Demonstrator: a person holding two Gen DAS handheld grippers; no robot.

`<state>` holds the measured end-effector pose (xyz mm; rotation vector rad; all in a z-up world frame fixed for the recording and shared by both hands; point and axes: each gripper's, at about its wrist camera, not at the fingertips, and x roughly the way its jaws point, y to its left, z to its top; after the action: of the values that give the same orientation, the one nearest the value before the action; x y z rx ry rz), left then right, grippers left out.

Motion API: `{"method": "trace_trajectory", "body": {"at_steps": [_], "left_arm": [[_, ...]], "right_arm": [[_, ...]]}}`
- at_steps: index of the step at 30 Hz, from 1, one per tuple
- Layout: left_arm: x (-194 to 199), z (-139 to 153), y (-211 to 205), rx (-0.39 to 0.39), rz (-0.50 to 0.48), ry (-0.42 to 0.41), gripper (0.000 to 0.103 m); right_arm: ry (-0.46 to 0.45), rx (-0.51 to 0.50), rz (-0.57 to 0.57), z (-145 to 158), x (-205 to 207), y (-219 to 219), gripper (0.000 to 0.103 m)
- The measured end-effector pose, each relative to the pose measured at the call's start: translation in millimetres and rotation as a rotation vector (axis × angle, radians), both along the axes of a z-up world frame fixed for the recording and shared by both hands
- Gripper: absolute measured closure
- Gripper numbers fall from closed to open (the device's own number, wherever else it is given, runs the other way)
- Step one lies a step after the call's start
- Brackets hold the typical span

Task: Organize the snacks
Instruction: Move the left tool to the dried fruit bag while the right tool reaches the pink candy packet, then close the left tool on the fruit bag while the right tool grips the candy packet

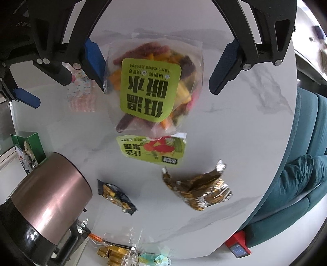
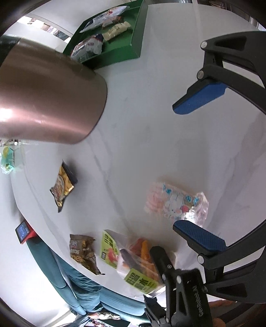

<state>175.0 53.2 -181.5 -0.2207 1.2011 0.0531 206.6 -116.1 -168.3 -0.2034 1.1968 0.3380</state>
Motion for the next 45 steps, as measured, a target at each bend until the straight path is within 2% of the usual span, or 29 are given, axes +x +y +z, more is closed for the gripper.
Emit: {"method": "trace_trajectory", "body": {"at_steps": [8, 14, 26, 28, 30, 31, 32, 33, 34, 36, 37, 38, 42, 44, 45], "left_arm": [[0, -4, 15, -0.013, -0.018, 0.002, 0.012], [5, 4, 14, -0.003, -0.059, -0.035, 0.013], [17, -5, 16, -0.004, -0.076, 0.01, 0.013], [17, -7, 15, 0.004, -0.081, 0.024, 0.013], [17, -12, 14, 0.011, -0.086, 0.044, 0.013], [16, -12, 13, 0.026, -0.089, 0.033, 0.013], [16, -13, 13, 0.031, -0.09, 0.038, 0.013], [17, -13, 11, 0.042, -0.096, 0.041, 0.013], [17, -13, 11, 0.046, -0.098, 0.044, 0.013], [17, -13, 11, 0.042, -0.094, 0.043, 0.018], [18, -11, 10, 0.039, -0.092, 0.036, 0.023], [19, -9, 9, 0.04, -0.093, 0.029, 0.033], [22, -8, 7, 0.04, -0.09, 0.047, 0.039], [20, -7, 11, 0.019, -0.079, 0.04, 0.04], [19, -8, 14, 0.011, -0.074, 0.037, 0.04]], "right_arm": [[-0.001, -0.028, 0.016, -10, -3, 20, 0.0], [0.012, -0.041, 0.024, -19, -5, 31, 0.0], [-0.015, -0.05, 0.034, -20, -6, 37, 0.0], [-0.018, -0.047, 0.038, -19, -7, 37, 0.016], [-0.019, -0.045, 0.035, -18, -6, 35, 0.022], [-0.022, -0.043, 0.035, -18, -6, 35, 0.029], [-0.028, -0.04, 0.034, -17, -6, 34, 0.037], [-0.032, -0.036, 0.035, -16, -7, 33, 0.053], [-0.032, -0.036, 0.035, -16, -7, 32, 0.06], [-0.032, -0.034, 0.039, -16, -7, 31, 0.063], [-0.032, -0.034, 0.041, -16, -7, 31, 0.068], [-0.033, -0.033, 0.042, -15, -8, 29, 0.071], [-0.029, -0.006, 0.038, -14, -8, 23, 0.081], [-0.028, 0.002, 0.035, -14, -7, 20, 0.096], [-0.023, 0.009, 0.033, -14, -7, 19, 0.098]]}}
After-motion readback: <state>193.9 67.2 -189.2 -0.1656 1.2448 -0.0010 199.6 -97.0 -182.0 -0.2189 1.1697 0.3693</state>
